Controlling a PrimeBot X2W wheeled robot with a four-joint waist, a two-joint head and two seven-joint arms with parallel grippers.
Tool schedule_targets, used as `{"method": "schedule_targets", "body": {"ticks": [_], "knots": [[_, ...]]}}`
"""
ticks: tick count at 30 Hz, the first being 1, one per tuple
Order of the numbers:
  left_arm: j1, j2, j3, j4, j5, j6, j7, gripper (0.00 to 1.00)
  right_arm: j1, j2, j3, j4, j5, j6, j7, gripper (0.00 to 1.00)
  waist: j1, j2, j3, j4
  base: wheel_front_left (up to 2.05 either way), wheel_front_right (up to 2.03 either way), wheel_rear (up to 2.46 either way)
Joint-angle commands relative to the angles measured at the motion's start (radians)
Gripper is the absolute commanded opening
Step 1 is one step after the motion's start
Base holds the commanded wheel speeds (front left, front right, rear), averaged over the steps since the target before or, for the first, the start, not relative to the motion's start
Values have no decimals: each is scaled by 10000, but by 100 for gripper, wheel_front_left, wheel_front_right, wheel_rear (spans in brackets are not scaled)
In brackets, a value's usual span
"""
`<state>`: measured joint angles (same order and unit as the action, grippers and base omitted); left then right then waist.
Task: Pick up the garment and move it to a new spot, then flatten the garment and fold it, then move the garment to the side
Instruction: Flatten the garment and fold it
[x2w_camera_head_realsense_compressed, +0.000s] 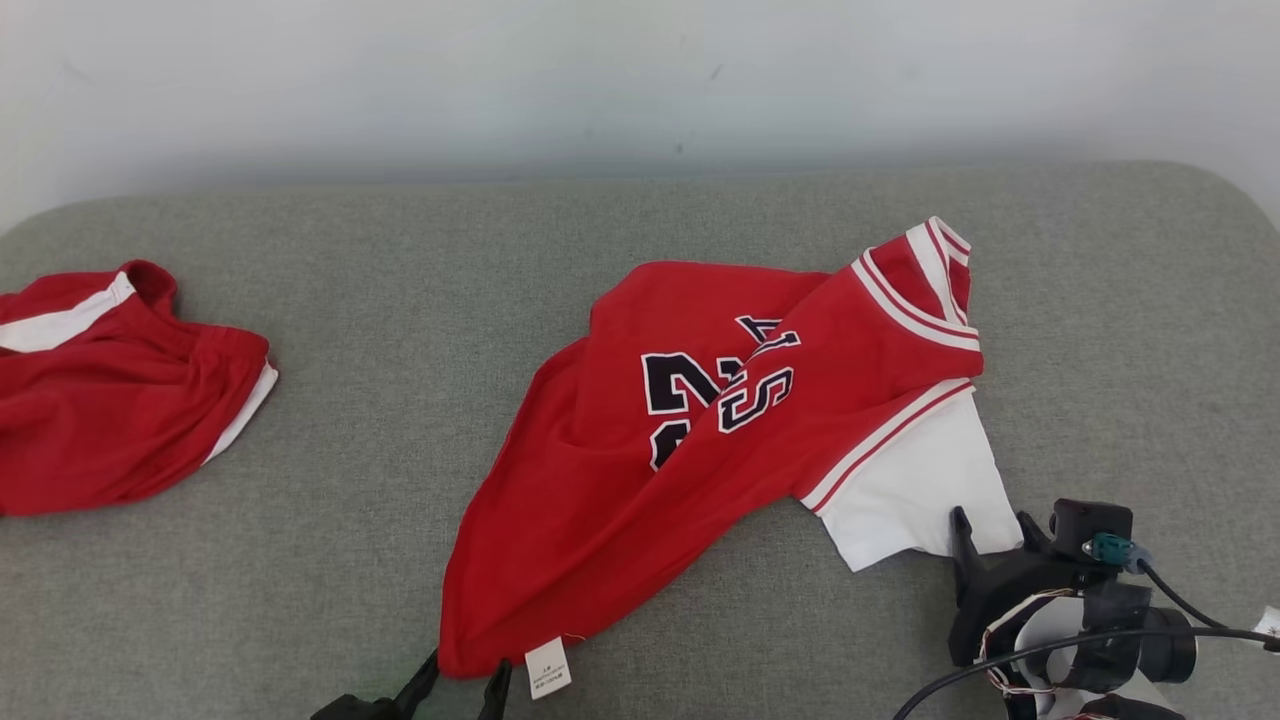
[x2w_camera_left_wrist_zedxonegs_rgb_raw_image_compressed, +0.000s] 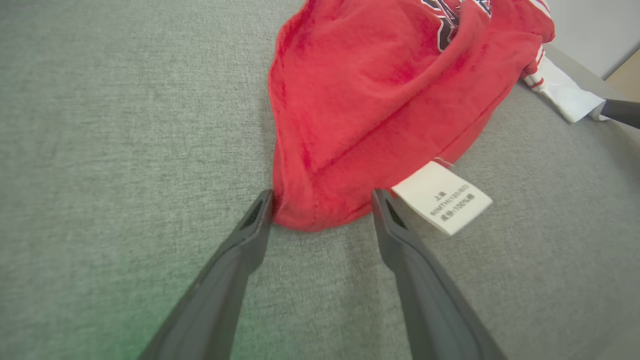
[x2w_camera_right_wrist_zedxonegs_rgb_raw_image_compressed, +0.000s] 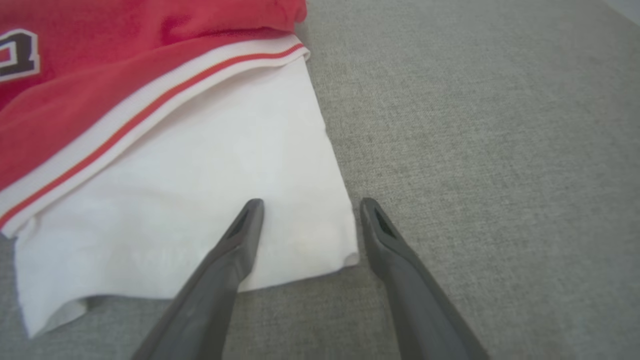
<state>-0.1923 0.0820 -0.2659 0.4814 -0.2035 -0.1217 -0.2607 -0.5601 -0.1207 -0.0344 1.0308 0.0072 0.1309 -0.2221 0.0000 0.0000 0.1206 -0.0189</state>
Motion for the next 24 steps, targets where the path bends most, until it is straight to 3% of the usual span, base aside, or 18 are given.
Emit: {"method": "schedule_targets", "body": {"ticks": [1,2,3,5,8,9,10,16,20,24], "knots": [[5,19,16,111,-54,-13,-35,100,220,152,92,291,56,-3,84,65,0,0,-24,-12,0,0,0],[-51,42,38,198,-20,39,-36,100,212,200,167,370,94,-1,95,44,0,0,-37,-23,0,0,0],[-115,80,55,255,33,85,-37,100,191,247,247,440,136,-1,93,33,0,0,-46,-39,0,0,0],[-218,98,138,321,45,148,-38,100,116,267,353,533,196,-1,32,2,0,0,-62,-66,0,0,0],[-333,85,105,484,55,121,-39,100,66,252,518,698,334,-3,-17,0,0,0,-106,-89,0,0,0],[-380,75,44,502,72,98,-39,56,51,254,581,748,386,-3,-12,0,0,0,-120,-92,0,0,0],[-404,59,-25,541,51,68,-39,0,24,261,657,755,416,-3,-53,0,0,0,-135,-95,0,0,0],[-217,132,83,338,-2,108,-42,0,15,326,1065,473,890,-1,-310,0,0,0,-327,-103,0,0,0],[42,299,287,-264,19,156,-42,0,186,393,1560,-163,1818,-1,-405,0,0,0,-530,-42,0,0,0],[274,456,431,-812,71,216,-43,0,501,81,2202,-928,2497,-3,-420,0,0,0,-699,-16,0,0,0]]}}
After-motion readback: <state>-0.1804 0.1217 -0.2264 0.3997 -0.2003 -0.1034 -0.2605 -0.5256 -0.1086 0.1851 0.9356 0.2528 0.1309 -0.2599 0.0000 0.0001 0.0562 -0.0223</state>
